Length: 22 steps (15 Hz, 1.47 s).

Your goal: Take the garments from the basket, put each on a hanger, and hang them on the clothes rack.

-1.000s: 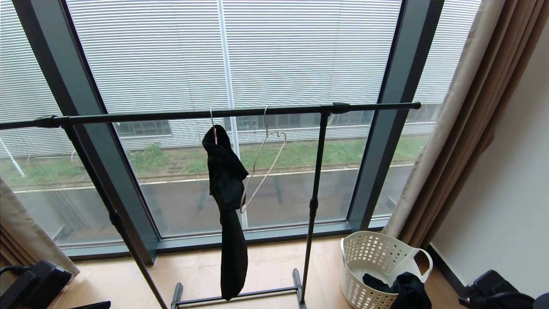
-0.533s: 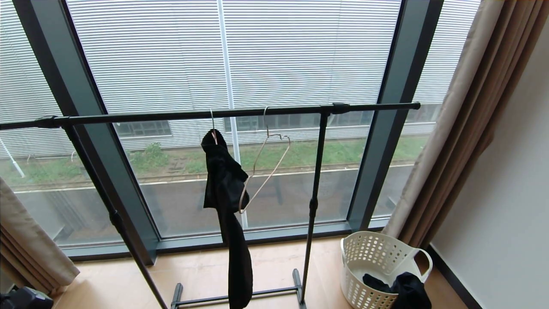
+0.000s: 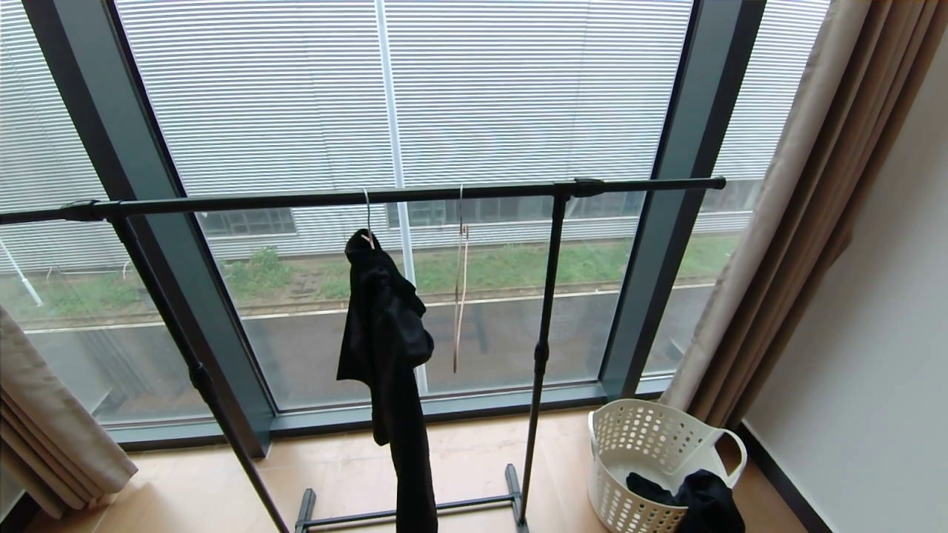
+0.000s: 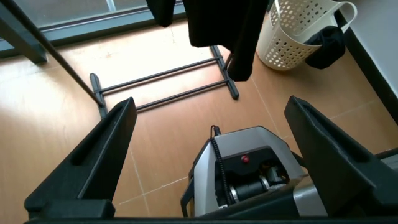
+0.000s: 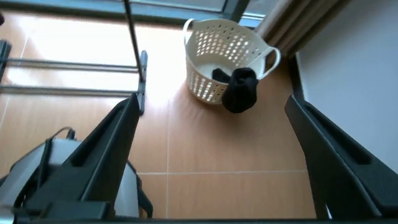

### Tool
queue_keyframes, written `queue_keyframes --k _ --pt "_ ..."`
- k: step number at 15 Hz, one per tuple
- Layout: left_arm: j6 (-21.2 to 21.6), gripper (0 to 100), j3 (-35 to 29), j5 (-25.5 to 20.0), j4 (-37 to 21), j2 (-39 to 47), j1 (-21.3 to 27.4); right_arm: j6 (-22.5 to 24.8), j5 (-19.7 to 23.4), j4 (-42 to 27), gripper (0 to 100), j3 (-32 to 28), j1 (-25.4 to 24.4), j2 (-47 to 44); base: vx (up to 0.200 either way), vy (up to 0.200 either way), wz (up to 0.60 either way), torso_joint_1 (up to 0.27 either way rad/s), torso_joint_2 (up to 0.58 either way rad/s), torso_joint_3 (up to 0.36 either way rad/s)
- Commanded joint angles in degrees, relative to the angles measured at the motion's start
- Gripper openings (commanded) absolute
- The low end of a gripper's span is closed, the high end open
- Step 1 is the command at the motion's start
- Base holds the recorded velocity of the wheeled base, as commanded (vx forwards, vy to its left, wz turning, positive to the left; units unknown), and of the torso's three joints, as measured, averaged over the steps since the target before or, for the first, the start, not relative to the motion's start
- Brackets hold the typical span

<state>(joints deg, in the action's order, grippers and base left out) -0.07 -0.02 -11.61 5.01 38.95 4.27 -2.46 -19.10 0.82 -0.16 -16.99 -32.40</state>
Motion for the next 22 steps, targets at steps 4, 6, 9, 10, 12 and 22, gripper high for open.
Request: queue_keyframes --k 4,6,9,10,12,22 --pt "1.04 100 0.02 0.53 -1.49 -14.16 -2.42 2.02 0.03 0.06 100 -0.02 13.04 15.7 0.0 0.0 0.0 0.0 0.0 0.0" --pt "0.95 100 0.02 -3.42 -1.49 -17.77 -0.05 1.94 0.03 -0.03 100 -0.11 13.21 18.96 0.0 0.0 0.0 0.0 0.0 0.0" --pt "0.86 100 0.02 -3.78 -1.49 -21.37 0.66 1.94 0.29 -0.11 100 -0.11 13.48 23.0 0.0 0.0 0.0 0.0 0.0 0.0" --pt "0.6 100 0.02 -3.69 -1.49 -23.92 0.13 1.94 0.21 -0.11 100 -0.11 13.57 26.51 0.0 0.0 0.0 0.0 0.0 0.0" --pt "-0.01 100 0.02 -3.69 -1.58 -30.69 -0.93 2.02 0.56 -0.11 100 -0.11 16.47 31.35 0.0 0.0 0.0 0.0 0.0 0.0" --pt "0.69 100 -0.24 16.44 -6.15 -38.95 -4.71 0.35 0.65 -0.11 100 -0.11 16.64 32.14 0.0 0.0 0.0 0.0 0.0 0.0"
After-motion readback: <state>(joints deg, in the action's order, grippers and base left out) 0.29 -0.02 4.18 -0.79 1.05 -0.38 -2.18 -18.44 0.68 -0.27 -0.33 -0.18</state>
